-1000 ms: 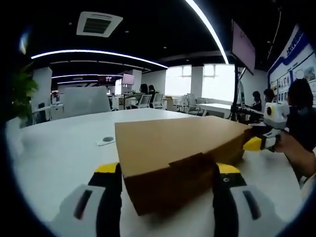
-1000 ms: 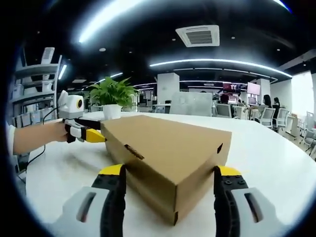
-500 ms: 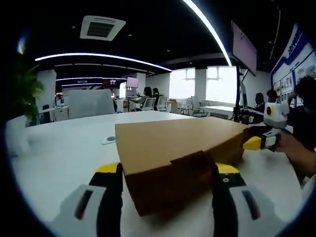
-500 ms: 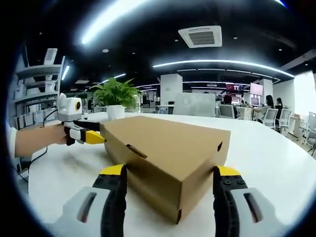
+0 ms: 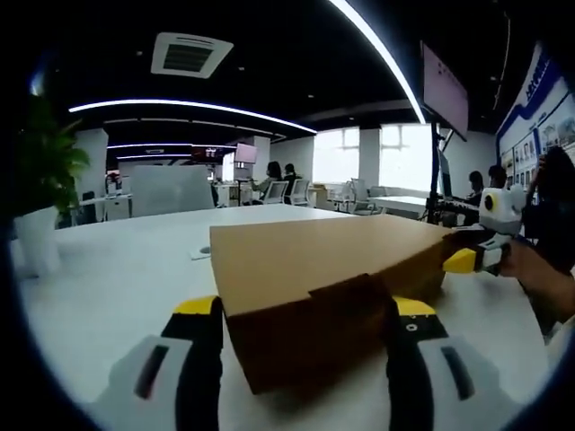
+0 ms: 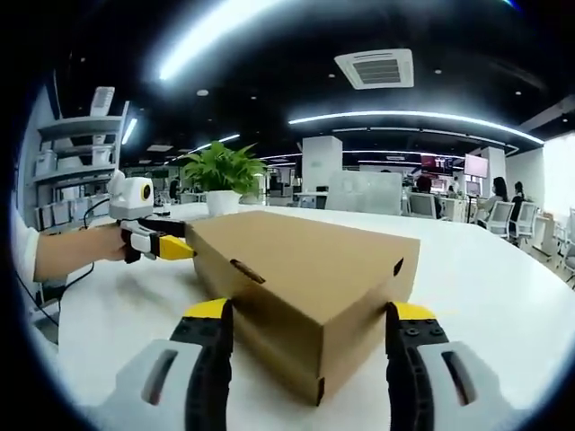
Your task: Operate the shoe box by opening the lid, removing the specified soft item, and placing it in the target area until the item is outside and the box remains undamaged.
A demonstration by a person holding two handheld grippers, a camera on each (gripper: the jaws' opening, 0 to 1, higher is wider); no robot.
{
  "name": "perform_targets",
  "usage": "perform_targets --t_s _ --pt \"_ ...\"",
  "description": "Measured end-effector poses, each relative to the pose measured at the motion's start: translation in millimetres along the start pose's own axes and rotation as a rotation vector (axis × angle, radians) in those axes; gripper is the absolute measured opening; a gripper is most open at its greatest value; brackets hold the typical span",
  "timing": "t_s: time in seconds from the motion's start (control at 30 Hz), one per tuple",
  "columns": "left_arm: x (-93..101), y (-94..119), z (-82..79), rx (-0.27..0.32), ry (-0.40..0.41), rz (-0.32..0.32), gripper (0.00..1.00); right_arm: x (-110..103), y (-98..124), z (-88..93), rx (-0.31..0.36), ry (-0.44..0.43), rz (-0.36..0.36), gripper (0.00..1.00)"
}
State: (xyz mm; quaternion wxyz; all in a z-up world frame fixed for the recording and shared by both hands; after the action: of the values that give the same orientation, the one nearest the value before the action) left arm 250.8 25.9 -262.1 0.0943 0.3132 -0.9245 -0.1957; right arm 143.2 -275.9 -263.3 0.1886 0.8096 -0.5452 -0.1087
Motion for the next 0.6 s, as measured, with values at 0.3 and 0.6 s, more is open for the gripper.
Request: perform_targets --t_s 0.3,0.6 --pt "8.2 4.0 3.7 -0.001 -0.016 -0.034 0.8 -4.1 2.4 2.4 -0.008 0.015 -0.006 0.69" --pt "16.3 15.1 10.4 0.012 -0.006 -0.05 0.79 -9.3 5.9 4.5 -0.005 0.034 -0.015 0.7"
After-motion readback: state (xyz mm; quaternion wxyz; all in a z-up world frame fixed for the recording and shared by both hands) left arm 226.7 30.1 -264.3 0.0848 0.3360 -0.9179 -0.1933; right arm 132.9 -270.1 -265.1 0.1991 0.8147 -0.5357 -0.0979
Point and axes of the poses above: the point that each gripper's makers call its tool centre point, and the gripper's own axes: y roughly backward along the fingers, x roughly to its right, z roughly out of its underside, the point moved 10 cm from there along y, roughly backward along the fingers, and after that the axes turned 15 degrees about -x, right-handed, at the moved point
